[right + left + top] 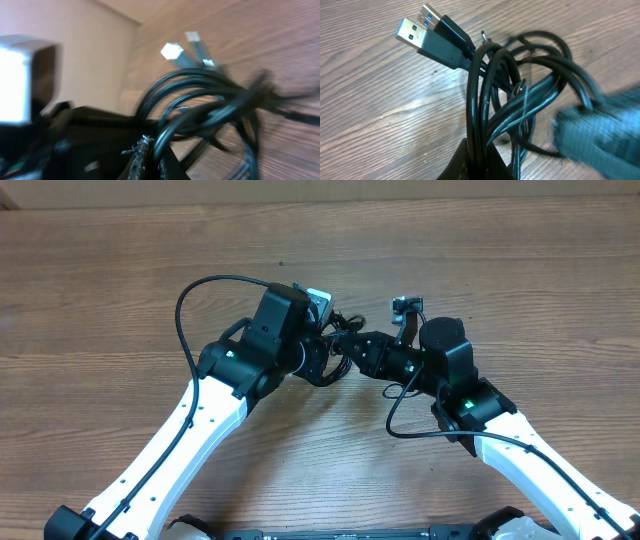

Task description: Untangle cables

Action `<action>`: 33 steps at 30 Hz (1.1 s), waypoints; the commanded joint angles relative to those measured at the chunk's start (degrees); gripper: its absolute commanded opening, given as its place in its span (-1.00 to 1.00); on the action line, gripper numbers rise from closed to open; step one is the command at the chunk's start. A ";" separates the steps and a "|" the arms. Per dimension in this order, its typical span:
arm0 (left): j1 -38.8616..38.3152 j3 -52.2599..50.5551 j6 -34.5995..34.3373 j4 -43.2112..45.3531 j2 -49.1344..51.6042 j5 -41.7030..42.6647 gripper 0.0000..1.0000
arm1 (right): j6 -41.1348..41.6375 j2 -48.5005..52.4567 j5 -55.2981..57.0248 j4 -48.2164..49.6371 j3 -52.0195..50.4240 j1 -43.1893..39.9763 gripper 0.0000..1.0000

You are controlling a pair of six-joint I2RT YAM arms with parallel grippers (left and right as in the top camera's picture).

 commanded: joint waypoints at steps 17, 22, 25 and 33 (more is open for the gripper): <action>0.76 1.03 -3.43 -0.68 -0.76 -7.74 -0.92 | -5.27 -0.37 -16.98 10.16 0.22 0.31 -0.92; 2.25 1.03 -11.65 -1.09 -0.76 -11.93 -0.92 | -11.28 -0.37 -18.01 10.29 0.22 0.33 -0.92; 3.87 1.03 -17.18 -1.09 -0.76 -11.87 -0.92 | -14.56 -0.35 -18.49 10.27 0.22 0.33 -0.92; 5.62 1.03 -20.22 -0.90 -0.76 -11.82 -0.91 | -28.46 -0.35 -24.37 9.46 0.22 0.33 -0.92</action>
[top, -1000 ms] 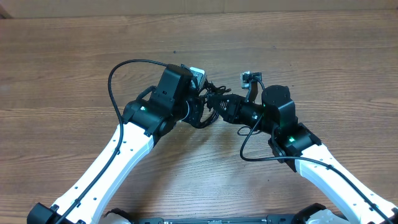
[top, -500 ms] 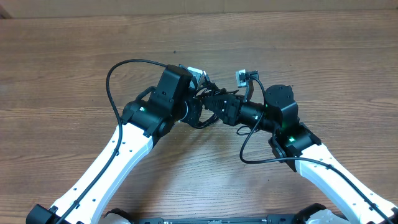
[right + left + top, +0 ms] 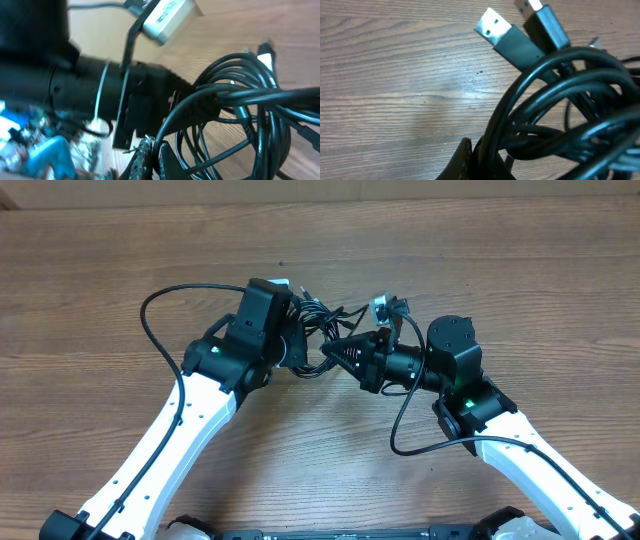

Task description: Untangle cables

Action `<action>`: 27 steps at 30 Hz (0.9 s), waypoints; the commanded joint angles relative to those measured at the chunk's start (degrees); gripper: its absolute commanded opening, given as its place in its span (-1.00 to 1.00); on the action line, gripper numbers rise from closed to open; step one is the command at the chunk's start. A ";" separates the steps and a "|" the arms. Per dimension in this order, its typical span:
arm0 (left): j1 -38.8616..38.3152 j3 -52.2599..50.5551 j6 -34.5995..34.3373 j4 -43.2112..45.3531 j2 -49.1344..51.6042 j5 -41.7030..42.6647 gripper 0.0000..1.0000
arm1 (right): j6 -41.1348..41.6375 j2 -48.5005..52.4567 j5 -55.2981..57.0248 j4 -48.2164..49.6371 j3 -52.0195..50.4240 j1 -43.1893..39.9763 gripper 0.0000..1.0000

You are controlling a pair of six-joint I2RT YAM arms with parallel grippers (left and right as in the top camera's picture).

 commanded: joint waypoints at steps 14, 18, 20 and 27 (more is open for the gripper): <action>1.46 1.01 -8.07 3.04 -0.33 -2.67 -0.92 | -24.61 -0.48 -13.16 -10.60 0.26 0.70 -0.84; 1.46 1.01 -8.00 4.48 -0.33 -0.11 -0.92 | -25.57 -0.48 -13.09 -11.21 0.26 0.70 -0.83; 1.46 1.01 -7.30 4.48 -0.33 0.20 -0.92 | -25.51 -0.48 -12.61 -11.34 0.26 0.70 -0.83; 1.44 1.01 7.78 3.63 -0.33 7.13 -0.92 | -21.27 -0.48 -4.55 -12.20 0.26 0.61 -0.42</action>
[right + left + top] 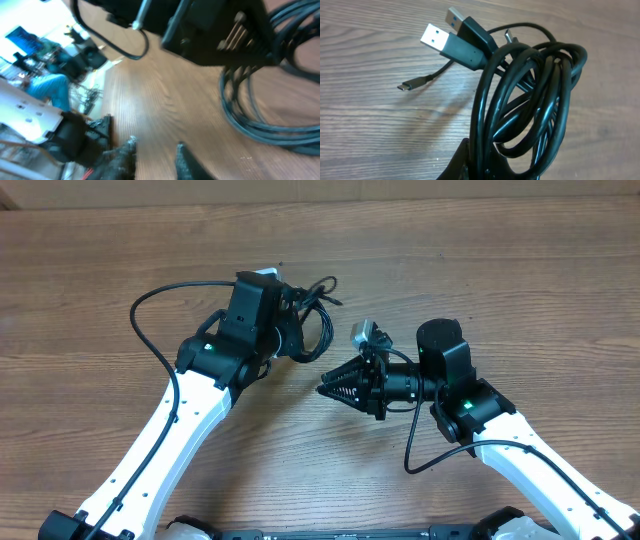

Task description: Untangle cables

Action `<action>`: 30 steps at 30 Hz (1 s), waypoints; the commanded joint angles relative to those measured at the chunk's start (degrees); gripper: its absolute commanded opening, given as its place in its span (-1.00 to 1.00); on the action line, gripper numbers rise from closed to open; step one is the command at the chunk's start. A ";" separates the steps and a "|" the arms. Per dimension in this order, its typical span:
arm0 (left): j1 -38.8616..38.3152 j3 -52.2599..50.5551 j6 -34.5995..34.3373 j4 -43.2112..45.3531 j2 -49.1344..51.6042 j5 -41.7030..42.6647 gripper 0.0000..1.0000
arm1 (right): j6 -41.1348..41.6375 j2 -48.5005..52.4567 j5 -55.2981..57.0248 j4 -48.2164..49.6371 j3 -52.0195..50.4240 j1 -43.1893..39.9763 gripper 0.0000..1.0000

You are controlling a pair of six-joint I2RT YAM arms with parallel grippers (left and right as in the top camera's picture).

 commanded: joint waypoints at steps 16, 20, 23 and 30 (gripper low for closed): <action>-0.15 1.03 28.89 -4.13 -0.33 5.49 -0.91 | 50.01 -0.46 21.68 0.28 0.24 0.04 0.36; -0.22 1.03 28.89 -2.67 -0.33 5.49 -0.91 | 58.69 -0.46 19.67 1.44 0.24 0.11 0.59; -0.52 1.03 29.05 -1.73 -0.33 5.46 -0.92 | 63.52 -0.46 18.95 2.43 0.24 0.11 0.62; -2.38 1.03 33.73 -0.15 -0.33 5.42 -0.91 | 75.65 -0.46 19.89 2.80 0.24 0.11 0.61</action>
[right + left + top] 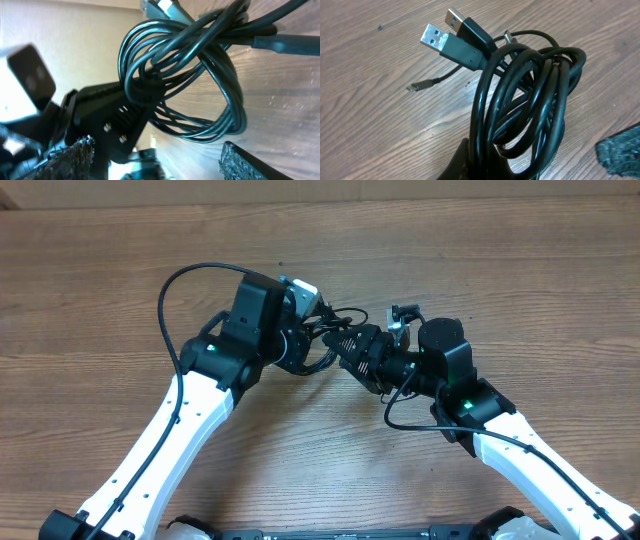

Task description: Untangle cables

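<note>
A black coil of tangled cables hangs from my left gripper, which is shut on its lower strands. Two USB-A plugs stick out of the top of the coil, and a thin lead with a small plug trails over the wood. Overhead, the bundle sits between both arms. My right gripper is open wide right beside it. In the right wrist view the coil hangs just ahead of the spread fingers, apart from them.
The wooden table runs all round the arms. The left arm's own black cable loops out to the left, and the right arm's cable hangs under its wrist. The left wrist camera is close above the bundle.
My right gripper, which stood open below and away from the bundle, is now right up against the coil with its fingers spread wider. The left gripper still holds the bundle, now lower and further right.
Both grippers were shut on the tangled bundle at mid table, and still were when it sat a little further back and left. Then the right gripper had let go and stood apart, open, while the left held the coil. Now the right is back beside it, open.
</note>
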Action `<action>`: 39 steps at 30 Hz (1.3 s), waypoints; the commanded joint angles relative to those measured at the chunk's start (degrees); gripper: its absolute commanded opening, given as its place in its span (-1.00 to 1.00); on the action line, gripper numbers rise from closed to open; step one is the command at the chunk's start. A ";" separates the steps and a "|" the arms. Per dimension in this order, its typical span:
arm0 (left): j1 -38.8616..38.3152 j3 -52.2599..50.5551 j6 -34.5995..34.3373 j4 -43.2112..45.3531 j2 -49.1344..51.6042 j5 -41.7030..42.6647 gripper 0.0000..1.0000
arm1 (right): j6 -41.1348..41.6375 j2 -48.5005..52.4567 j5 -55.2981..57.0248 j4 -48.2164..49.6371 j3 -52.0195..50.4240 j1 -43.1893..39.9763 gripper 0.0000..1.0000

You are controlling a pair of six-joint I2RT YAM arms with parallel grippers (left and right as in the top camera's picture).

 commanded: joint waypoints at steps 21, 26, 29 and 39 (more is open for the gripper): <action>-3.98 1.03 18.01 1.92 -0.33 4.50 -0.92 | 15.63 -0.46 10.08 0.50 0.24 0.09 0.02; -4.24 1.03 19.28 1.90 -0.33 5.46 -0.91 | 15.61 -0.39 12.46 -0.44 0.24 0.09 -0.12; -4.24 1.03 19.26 1.92 -0.33 5.49 -0.91 | 15.61 0.02 13.05 -1.44 0.24 0.09 -0.24; -4.24 1.03 19.26 1.92 -0.33 9.84 -0.91 | 15.63 3.76 11.80 -0.57 0.24 0.09 -0.81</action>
